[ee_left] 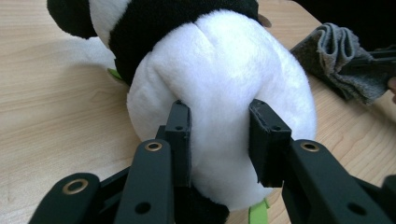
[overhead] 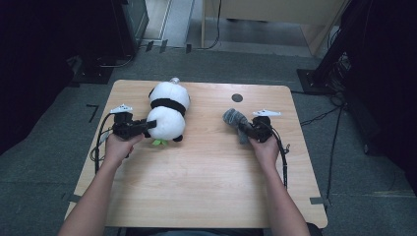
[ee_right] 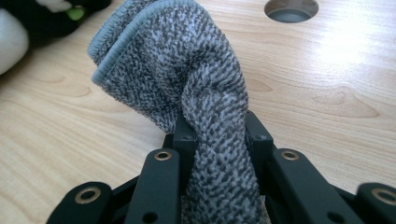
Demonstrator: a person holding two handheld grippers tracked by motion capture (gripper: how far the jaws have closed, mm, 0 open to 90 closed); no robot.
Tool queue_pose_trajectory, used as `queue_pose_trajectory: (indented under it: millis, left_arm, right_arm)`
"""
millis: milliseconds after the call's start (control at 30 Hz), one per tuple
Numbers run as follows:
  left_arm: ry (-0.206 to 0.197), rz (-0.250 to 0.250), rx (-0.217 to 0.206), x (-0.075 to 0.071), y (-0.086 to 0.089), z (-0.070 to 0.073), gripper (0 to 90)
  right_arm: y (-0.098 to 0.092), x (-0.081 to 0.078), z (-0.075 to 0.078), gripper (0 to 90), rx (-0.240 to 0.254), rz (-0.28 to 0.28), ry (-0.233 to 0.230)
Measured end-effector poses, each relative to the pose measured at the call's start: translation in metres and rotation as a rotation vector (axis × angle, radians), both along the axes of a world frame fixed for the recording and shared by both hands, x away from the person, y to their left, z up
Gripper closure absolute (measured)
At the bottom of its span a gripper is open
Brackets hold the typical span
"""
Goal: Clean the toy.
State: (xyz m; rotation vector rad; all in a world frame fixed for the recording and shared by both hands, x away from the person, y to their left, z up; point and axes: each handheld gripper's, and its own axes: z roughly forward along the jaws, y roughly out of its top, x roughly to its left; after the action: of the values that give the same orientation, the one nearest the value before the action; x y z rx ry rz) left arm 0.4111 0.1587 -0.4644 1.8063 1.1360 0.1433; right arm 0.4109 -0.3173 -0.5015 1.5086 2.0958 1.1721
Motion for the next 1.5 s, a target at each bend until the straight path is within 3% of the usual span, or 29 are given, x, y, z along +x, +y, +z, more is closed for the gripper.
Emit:
queue_pose_trajectory:
  millis: [167, 367, 433, 500, 600, 767, 900, 967, 1133, 1267, 1367, 1500]
  left_arm:
    - [-0.010, -0.011, -0.003, -0.002, 0.001, -0.001, 55.9]
    - [-0.012, -0.003, -0.023, -0.002, 0.004, 0.000, 40.8]
    - [-0.013, 0.003, -0.019, -0.002, 0.005, 0.001, 37.3]
    - [-0.026, 0.008, 0.002, -0.003, 0.006, 0.004, 36.8]
    - [-0.037, 0.012, 0.019, -0.005, 0.008, 0.008, 35.8]
    - [-0.044, 0.018, 0.014, -0.011, 0.014, 0.016, 35.8]
    - [-0.059, 0.009, 0.064, -0.017, 0.017, 0.020, 35.8]
    - [-0.064, 0.002, 0.068, -0.021, 0.020, 0.021, 35.7]
    - [-0.084, 0.013, 0.081, -0.030, 0.033, 0.019, 35.5]
    - [-0.107, 0.026, 0.154, -0.038, 0.044, 0.013, 35.5]
    - [-0.104, 0.030, 0.184, -0.041, 0.050, 0.009, 35.5]
    - [-0.123, 0.048, 0.230, -0.044, 0.060, -0.001, 36.2]
  right_arm:
    - [0.002, 0.004, -0.007, 66.9, -0.027, 0.014, -0.002]
    - [0.002, 0.006, -0.007, 41.2, -0.023, 0.018, 0.018]
    - [0.002, 0.007, -0.004, 34.7, -0.027, 0.016, 0.037]
    - [0.002, 0.006, -0.001, 32.0, -0.040, 0.016, 0.028]
    - [0.003, 0.003, 0.005, 30.4, -0.013, 0.030, 0.005]
    - [-0.001, -0.005, 0.017, 30.1, 0.036, 0.030, -0.026]
    - [-0.008, -0.016, 0.025, 31.6, 0.069, 0.009, -0.056]
    - [-0.011, -0.022, 0.028, 32.9, 0.085, 0.001, -0.070]
    - [-0.016, -0.034, 0.035, 34.1, 0.056, -0.004, -0.097]
    - [-0.029, -0.042, 0.034, 36.8, 0.016, -0.009, -0.097]
    - [-0.041, -0.047, 0.028, 38.0, -0.015, -0.006, -0.093]
    - [-0.063, -0.054, 0.021, 39.1, -0.012, -0.042, -0.083]
